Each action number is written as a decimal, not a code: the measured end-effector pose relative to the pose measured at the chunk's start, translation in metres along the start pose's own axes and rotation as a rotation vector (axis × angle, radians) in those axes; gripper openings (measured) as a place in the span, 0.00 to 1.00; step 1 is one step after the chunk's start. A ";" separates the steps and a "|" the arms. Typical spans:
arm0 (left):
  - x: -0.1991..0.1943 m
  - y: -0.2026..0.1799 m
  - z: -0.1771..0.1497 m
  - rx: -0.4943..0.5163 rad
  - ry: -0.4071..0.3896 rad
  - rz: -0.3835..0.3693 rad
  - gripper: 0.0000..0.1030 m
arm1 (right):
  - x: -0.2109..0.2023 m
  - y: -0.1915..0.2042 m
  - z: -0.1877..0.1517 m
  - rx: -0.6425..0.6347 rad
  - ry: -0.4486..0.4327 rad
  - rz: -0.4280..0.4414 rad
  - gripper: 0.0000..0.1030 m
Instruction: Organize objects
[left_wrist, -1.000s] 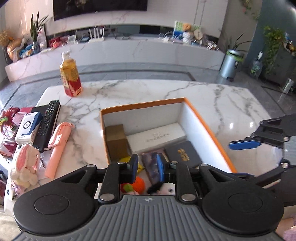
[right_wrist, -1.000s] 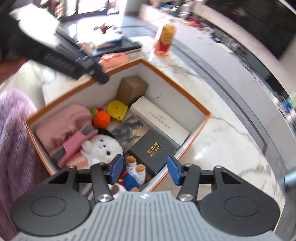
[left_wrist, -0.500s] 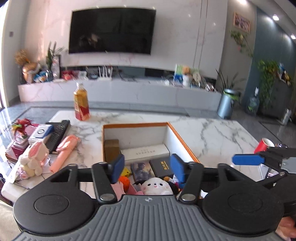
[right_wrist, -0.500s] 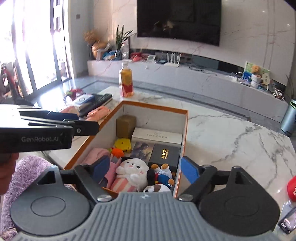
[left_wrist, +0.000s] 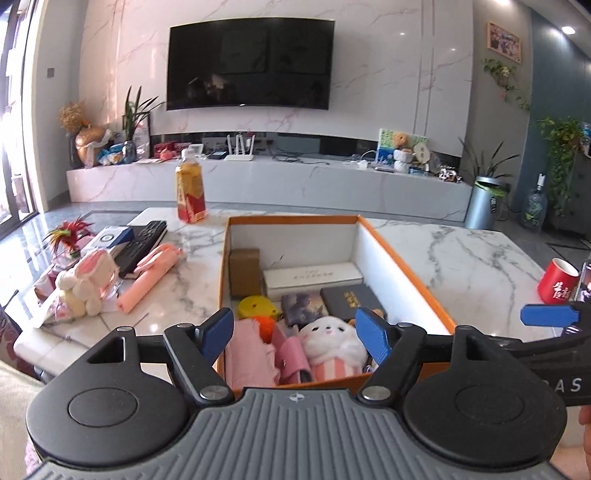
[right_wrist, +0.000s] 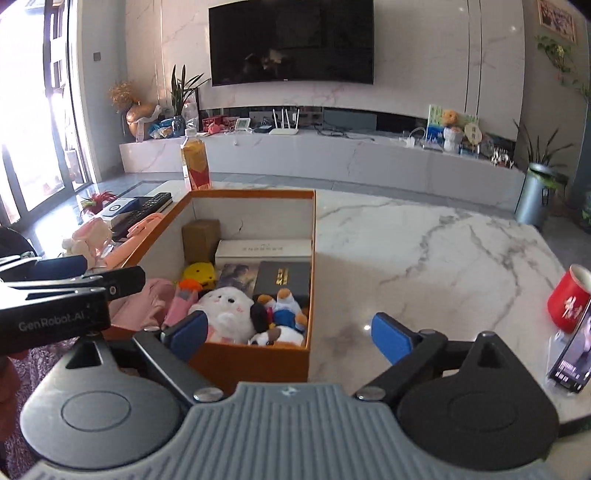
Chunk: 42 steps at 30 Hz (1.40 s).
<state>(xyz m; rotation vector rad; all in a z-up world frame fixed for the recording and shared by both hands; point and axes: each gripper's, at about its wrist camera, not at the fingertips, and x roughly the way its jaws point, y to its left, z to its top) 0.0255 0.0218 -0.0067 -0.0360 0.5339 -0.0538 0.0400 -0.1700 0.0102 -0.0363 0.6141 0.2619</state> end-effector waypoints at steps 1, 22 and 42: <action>0.000 0.000 0.000 -0.005 0.003 0.010 0.84 | 0.001 0.000 -0.001 0.001 0.005 -0.002 0.93; 0.015 -0.007 -0.019 0.025 0.078 0.063 0.89 | 0.009 -0.003 -0.014 0.030 0.014 -0.006 0.95; 0.016 -0.005 -0.018 -0.001 0.096 0.054 0.89 | 0.012 0.001 -0.017 0.018 0.025 0.012 0.95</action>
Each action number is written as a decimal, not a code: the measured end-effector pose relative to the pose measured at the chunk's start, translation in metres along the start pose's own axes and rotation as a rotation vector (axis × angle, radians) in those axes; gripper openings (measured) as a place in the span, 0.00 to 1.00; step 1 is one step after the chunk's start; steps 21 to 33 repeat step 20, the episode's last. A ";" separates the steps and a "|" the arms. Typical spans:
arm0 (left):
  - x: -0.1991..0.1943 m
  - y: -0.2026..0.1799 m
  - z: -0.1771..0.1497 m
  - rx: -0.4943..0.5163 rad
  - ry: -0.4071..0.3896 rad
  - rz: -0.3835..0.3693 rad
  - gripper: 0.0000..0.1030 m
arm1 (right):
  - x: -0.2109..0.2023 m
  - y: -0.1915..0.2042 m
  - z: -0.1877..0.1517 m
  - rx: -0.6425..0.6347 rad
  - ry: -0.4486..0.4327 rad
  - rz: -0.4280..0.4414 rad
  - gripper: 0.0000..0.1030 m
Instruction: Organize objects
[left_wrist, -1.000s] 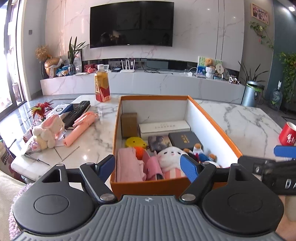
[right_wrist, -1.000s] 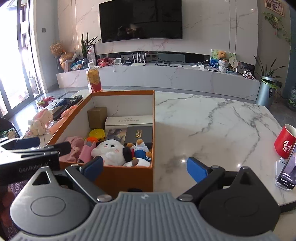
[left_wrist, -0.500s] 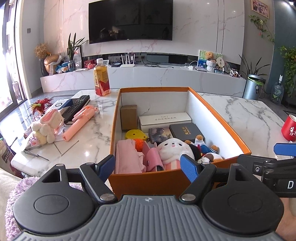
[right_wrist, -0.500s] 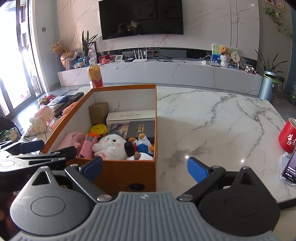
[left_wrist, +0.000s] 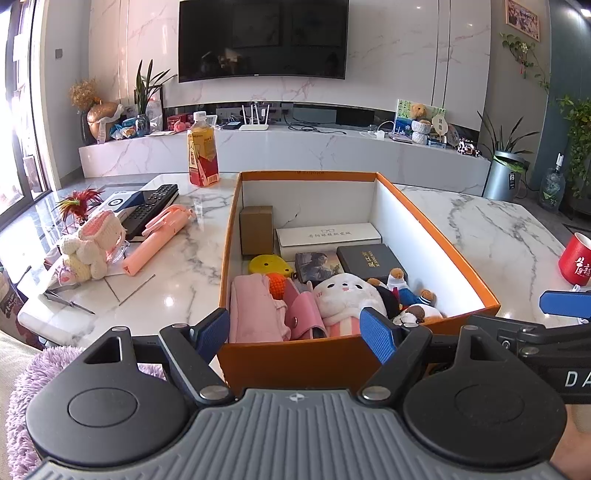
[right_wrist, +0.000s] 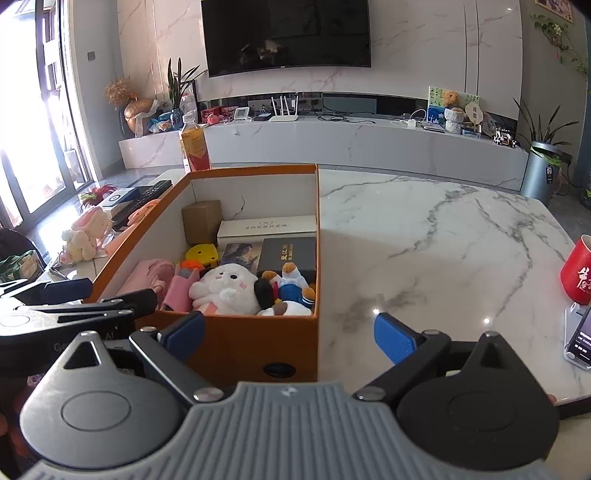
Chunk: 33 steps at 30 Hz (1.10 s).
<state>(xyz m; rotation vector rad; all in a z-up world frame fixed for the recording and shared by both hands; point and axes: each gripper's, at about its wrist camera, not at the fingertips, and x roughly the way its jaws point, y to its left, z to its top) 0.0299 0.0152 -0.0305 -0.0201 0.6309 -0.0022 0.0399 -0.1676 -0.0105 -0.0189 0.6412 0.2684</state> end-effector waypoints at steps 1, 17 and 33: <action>0.000 0.000 0.000 0.000 0.000 0.000 0.89 | 0.000 0.001 0.000 -0.002 0.000 0.000 0.95; 0.000 -0.001 -0.001 -0.002 -0.005 -0.001 0.89 | -0.001 0.004 -0.001 -0.009 0.000 0.005 0.95; 0.000 -0.001 -0.001 -0.003 -0.004 -0.002 0.89 | -0.001 0.003 -0.002 -0.008 0.004 0.006 0.95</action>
